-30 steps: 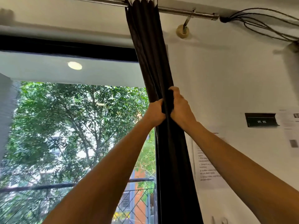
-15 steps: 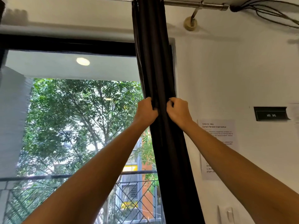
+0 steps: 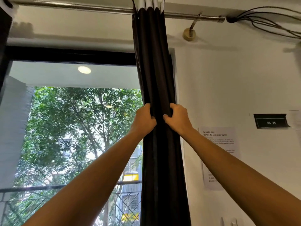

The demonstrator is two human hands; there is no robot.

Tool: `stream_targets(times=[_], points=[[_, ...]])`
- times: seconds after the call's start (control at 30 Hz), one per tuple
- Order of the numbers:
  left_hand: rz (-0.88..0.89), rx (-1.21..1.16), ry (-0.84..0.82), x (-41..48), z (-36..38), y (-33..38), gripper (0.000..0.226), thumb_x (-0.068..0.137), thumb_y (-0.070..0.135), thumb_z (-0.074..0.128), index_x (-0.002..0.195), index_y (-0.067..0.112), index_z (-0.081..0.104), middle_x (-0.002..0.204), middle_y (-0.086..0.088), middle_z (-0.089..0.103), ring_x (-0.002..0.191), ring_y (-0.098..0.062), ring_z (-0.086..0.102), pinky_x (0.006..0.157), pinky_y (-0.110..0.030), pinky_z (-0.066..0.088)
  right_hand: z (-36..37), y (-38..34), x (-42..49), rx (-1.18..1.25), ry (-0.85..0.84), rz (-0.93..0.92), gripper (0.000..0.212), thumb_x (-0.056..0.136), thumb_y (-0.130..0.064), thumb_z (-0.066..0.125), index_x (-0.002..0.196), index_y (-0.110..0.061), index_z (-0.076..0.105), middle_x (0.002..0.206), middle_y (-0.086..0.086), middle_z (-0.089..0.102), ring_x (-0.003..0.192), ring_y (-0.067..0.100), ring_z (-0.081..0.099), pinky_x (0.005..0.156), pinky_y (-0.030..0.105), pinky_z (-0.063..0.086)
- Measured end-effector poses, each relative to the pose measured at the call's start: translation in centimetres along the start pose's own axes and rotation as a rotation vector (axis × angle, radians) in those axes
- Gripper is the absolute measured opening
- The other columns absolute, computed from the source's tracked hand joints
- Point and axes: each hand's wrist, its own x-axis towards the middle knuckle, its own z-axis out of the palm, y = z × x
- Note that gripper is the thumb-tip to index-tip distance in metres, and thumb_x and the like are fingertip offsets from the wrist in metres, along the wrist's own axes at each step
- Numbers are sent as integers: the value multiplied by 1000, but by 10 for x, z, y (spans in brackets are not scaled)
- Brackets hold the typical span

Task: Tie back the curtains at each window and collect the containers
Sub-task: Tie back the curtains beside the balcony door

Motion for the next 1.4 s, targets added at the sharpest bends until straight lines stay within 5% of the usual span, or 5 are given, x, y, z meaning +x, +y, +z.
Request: stream_targets(times=[0.23, 0.6, 0.93, 1.1, 1.4], points=[[-8, 38, 106, 33, 1, 9, 38, 76, 6, 62, 113, 7, 57, 96, -2, 55, 81, -16, 53, 62, -18, 36, -5, -11, 31, 76, -64, -89, 37, 80, -16, 65, 116, -6, 58, 100, 11, 67, 88, 25, 64, 78, 38, 55], [172, 129, 84, 89, 54, 41, 16, 74, -7, 46, 84, 4, 51, 85, -12, 60, 79, -30, 59, 66, -42, 48, -27, 32, 75, 41, -69, -17, 6, 79, -2, 52, 76, -6, 52, 82, 16, 61, 70, 32, 59, 54, 35, 46], [141, 194, -42, 141, 132, 102, 16, 80, -3, 52, 86, 7, 39, 95, -23, 60, 86, -34, 57, 69, -35, 40, -78, 113, 93, -87, 32, 9, 23, 82, 3, 48, 101, -1, 61, 100, 17, 65, 87, 36, 61, 65, 31, 42], [134, 127, -128, 137, 175, 131, 27, 79, -4, 54, 105, -6, 48, 103, -27, 59, 96, -41, 58, 83, -47, 48, -106, 154, 83, -201, 89, 17, 24, 92, -4, 46, 114, -3, 55, 106, 18, 63, 90, 34, 60, 67, 31, 41], [61, 116, 111, 115, 170, 110, 27, 78, 5, 57, 105, 1, 55, 97, -20, 62, 88, -37, 62, 76, -48, 54, -114, 140, 70, -66, -38, -18, 17, 75, -4, 59, 92, -2, 64, 77, 10, 63, 68, 28, 59, 56, 28, 42]])
